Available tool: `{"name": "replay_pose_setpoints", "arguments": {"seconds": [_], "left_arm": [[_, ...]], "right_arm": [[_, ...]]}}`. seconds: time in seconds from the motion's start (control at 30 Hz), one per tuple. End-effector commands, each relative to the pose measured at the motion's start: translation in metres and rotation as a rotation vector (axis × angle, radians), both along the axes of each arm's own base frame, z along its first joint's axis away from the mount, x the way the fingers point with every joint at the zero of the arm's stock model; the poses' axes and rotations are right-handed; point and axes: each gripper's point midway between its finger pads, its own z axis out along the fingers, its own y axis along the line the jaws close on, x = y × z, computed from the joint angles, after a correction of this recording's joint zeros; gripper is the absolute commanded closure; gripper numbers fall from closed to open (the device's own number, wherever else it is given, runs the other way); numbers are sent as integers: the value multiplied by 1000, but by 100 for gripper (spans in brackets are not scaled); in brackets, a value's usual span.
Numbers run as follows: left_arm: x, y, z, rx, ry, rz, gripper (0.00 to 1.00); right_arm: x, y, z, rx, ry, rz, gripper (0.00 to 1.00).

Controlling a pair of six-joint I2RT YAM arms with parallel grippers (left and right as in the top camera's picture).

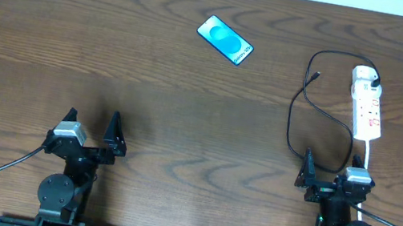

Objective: Plug charger to phone and switch on socket

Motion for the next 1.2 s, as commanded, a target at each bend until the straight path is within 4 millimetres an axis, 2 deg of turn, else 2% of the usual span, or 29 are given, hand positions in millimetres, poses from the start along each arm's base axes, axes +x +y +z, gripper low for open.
{"name": "replay_pose_setpoints", "arguments": {"seconds": [0.0, 0.37, 0.77, 0.97, 1.17], "left_arm": [[1, -1, -4, -5, 6, -7, 2], [1, -5, 0, -6, -10, -30, 2], [-6, -6, 51, -9, -144, -37, 2], [-8, -6, 69, -8, -136, -37, 2], [1, -7, 79, -7, -59, -37, 2]], "right_arm": [[0, -3, -1, -16, 0, -17, 1], [0, -3, -1, -16, 0, -16, 1], [0, -3, -1, -16, 0, -17, 1], [0, -3, -1, -16, 0, -17, 1], [0, -3, -1, -16, 0, -16, 1]]}}
